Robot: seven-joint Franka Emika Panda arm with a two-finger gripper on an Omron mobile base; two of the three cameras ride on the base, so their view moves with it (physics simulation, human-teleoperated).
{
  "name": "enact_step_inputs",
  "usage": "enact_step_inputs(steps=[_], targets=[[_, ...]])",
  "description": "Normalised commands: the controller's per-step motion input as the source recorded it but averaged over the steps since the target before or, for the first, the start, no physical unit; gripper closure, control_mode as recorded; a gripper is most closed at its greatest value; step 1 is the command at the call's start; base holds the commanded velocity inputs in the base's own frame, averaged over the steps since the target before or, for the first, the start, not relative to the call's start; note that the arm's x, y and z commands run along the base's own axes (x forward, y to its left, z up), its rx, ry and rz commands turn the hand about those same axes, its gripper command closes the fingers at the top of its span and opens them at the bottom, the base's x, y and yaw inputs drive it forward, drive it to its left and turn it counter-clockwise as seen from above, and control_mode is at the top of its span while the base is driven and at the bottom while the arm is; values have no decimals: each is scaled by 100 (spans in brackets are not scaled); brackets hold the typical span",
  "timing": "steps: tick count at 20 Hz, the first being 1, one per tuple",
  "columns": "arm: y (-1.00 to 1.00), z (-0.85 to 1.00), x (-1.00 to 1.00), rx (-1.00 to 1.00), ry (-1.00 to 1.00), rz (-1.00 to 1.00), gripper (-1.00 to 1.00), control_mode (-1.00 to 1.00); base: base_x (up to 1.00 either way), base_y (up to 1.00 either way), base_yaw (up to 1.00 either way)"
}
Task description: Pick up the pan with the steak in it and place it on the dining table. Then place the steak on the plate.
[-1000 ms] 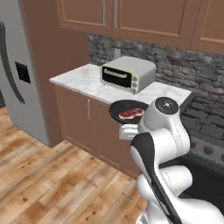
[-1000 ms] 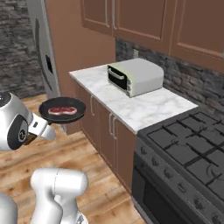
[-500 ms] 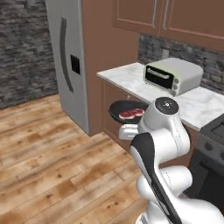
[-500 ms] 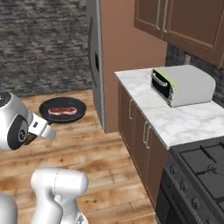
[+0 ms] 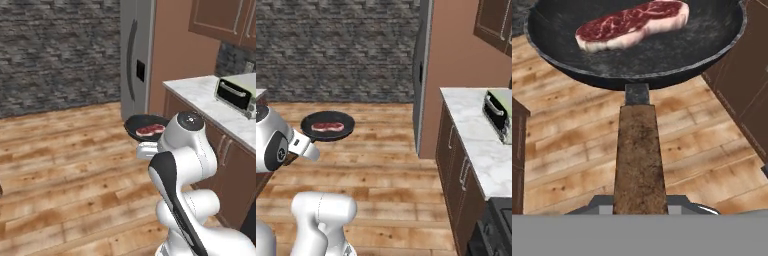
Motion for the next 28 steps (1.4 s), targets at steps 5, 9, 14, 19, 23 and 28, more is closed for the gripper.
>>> enact_step_inputs(steps=[5,9,14,19,23,28], targets=[[0,0,0,0,0,0,100,100,0,0,50],[0,0,0,0,0,0,100,100,0,0,50],[0,0,0,0,0,0,100,100,0,0,50],[0,0,0,0,0,0,100,100,0,0,50],[0,0,0,0,0,0,100,100,0,0,50],[0,0,0,0,0,0,100,100,0,0,50]])
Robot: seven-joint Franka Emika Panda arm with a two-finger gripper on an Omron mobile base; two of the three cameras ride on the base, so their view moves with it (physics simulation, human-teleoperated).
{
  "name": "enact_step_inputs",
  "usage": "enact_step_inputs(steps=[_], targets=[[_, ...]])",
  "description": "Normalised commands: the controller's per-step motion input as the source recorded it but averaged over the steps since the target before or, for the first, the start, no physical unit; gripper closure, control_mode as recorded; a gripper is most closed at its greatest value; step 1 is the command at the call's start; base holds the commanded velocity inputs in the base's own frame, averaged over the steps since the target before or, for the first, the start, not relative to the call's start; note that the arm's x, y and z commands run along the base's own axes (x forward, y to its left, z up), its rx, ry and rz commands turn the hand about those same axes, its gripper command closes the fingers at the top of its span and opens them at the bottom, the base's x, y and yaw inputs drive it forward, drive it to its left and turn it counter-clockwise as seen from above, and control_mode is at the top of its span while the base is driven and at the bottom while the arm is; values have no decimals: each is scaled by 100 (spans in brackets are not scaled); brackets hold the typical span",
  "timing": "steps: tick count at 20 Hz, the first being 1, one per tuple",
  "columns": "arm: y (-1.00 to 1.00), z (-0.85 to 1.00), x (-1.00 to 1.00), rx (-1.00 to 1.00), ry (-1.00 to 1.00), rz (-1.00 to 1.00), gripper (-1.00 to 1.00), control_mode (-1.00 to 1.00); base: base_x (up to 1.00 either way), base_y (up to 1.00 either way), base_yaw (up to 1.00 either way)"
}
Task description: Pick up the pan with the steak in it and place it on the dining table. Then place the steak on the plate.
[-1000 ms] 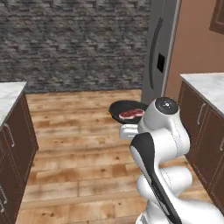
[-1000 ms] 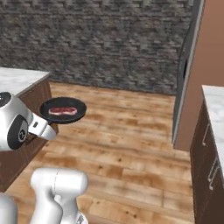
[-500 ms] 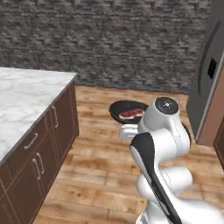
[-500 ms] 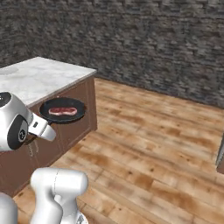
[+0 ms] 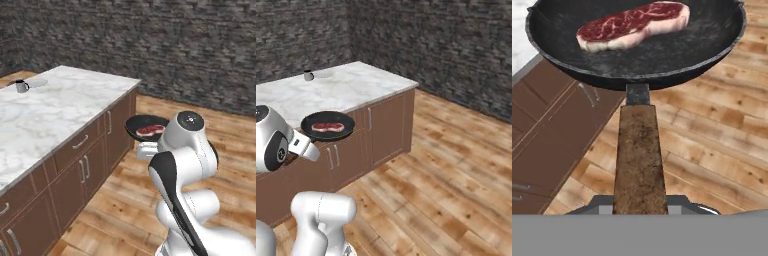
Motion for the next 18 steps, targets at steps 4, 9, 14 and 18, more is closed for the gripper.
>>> enact_step_inputs(steps=[4,9,14,18], targets=[[0,0,0,0,0,0,100,100,-2,0,50],[0,0,0,0,0,0,100,100,-3,0,50],[0,0,0,0,0,0,100,100,-4,-2,49],[0,0,0,0,0,0,100,100,-2,-6,46]])
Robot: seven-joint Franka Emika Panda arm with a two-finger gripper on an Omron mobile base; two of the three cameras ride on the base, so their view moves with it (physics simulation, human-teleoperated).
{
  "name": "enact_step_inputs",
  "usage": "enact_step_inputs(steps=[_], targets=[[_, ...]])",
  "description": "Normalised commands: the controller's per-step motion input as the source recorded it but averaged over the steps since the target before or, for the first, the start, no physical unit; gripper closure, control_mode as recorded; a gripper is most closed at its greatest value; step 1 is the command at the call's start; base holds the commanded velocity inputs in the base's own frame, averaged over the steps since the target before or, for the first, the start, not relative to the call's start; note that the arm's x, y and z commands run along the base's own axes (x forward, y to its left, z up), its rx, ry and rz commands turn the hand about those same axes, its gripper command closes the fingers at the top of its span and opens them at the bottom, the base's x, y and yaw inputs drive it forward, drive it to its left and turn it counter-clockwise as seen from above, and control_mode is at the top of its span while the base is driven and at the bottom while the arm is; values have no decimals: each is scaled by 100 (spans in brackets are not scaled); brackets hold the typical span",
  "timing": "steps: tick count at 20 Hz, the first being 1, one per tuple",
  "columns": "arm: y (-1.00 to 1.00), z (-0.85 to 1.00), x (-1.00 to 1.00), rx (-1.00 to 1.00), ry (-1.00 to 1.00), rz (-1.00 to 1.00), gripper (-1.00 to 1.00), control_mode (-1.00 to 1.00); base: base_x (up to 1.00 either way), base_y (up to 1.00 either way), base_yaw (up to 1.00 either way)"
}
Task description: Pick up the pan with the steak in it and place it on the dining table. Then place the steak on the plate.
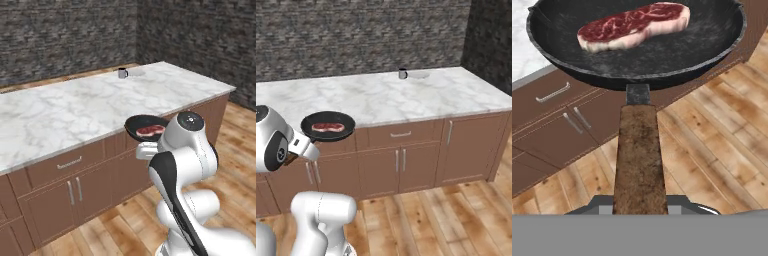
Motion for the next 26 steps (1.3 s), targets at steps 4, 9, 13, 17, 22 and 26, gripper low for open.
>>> enact_step_inputs(steps=[4,9,13,17,22,26], targets=[[0,0,0,0,0,0,100,100,0,-5,43],[0,0,0,0,0,0,100,100,4,-3,3],[0,0,0,0,0,0,100,100,7,-78,13],[0,0,0,0,0,0,100,100,3,-90,10],[0,0,0,0,0,0,100,100,5,-96,8],[0,0,0,0,0,0,100,100,5,-99,7]])
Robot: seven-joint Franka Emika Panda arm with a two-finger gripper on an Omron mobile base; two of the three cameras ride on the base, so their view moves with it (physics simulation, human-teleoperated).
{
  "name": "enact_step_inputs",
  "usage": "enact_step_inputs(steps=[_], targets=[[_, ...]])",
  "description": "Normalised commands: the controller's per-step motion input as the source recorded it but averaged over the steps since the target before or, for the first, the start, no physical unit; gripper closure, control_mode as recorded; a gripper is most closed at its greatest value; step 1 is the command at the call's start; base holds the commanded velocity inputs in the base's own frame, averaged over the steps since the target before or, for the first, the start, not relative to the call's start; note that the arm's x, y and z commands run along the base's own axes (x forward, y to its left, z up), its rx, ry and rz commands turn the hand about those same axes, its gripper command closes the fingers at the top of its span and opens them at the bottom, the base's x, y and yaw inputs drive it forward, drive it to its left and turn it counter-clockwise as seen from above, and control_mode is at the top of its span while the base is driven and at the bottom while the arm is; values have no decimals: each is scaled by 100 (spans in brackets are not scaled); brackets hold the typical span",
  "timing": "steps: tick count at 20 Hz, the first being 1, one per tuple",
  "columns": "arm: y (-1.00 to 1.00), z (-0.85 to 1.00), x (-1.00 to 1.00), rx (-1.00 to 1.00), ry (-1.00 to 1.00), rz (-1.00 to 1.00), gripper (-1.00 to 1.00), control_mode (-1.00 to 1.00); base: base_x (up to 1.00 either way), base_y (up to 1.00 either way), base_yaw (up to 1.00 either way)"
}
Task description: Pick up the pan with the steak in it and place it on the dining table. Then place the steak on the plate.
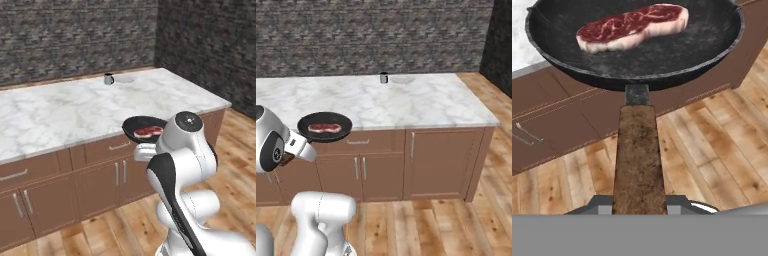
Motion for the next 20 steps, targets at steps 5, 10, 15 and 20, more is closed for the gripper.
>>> enact_step_inputs(steps=[5,10,15,20], targets=[[0,0,0,0,0,0,100,100,5,-100,6],[0,0,0,0,0,0,100,100,5,-100,4],[0,0,0,0,0,0,100,100,6,-100,3],[0,0,0,0,0,0,100,100,6,-100,2]])
